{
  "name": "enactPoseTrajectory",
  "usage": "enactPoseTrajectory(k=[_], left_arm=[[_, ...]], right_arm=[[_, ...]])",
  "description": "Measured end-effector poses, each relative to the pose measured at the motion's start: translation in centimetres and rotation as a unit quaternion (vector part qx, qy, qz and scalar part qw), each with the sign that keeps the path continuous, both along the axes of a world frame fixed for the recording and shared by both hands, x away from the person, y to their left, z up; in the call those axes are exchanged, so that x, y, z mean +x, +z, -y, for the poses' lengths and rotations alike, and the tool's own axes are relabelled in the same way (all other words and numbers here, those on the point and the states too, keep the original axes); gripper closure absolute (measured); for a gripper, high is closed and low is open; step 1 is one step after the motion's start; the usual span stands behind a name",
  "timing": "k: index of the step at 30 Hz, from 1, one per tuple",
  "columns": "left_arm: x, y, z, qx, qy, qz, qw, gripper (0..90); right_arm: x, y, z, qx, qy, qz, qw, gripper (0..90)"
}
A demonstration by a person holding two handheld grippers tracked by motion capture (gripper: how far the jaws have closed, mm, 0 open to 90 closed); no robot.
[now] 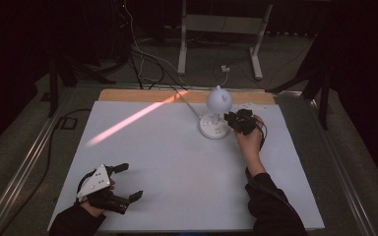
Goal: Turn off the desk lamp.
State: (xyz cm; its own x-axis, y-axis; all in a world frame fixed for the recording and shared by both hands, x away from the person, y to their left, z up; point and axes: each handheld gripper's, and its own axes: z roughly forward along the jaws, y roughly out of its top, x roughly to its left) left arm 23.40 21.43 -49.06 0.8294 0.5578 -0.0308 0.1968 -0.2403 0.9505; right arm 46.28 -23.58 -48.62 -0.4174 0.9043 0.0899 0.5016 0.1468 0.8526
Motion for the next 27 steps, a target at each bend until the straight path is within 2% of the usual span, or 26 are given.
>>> enactPoseTrajectory(k=[7, 9, 12, 14, 16, 22, 24, 27], left_arm=[[0.0, 0.0, 0.1, 0.000, -0.001, 0.000, 1.0000, 0.6], [0.0, 0.0, 0.1, -0.002, -0.001, 0.000, 1.0000, 0.6], [0.0, 0.0, 0.1, -0.002, 0.000, 0.000, 1.0000, 0.6], [0.1, 0.0, 0.1, -0.003, 0.001, -0.001, 1.0000, 0.6], [0.1, 0.0, 0.1, -0.003, 0.002, -0.001, 1.0000, 0.6], [0.2, 0.0, 0.0, -0.002, 0.006, -0.003, 1.0000, 0.6], [0.2, 0.0, 0.0, -0.002, 0.006, -0.003, 1.0000, 0.6], [0.1, -0.1, 0.0, -0.001, 0.007, -0.004, 1.0000, 0.6]], right_arm=[[-0.2, 1.0, 0.6, 0.001, 0.017, -0.003, 0.9999, 49.0], [-0.3, 1.1, 0.7, 0.003, 0.028, -0.013, 0.9995, 44.9], [-0.4, 1.3, 1.0, 0.005, 0.028, -0.022, 0.9994, 39.1], [-0.4, 1.4, 1.2, 0.010, 0.024, -0.032, 0.9992, 30.8], [-0.4, 1.4, 1.4, 0.009, 0.024, -0.040, 0.9989, 26.1], [-0.9, 1.8, 2.1, 0.010, 0.045, -0.042, 0.9981, 14.7], [-1.3, 2.1, 2.4, 0.001, 0.048, -0.035, 0.9982, 14.2], [-1.9, 2.5, 2.8, -0.004, 0.059, -0.028, 0.9978, 5.4]])
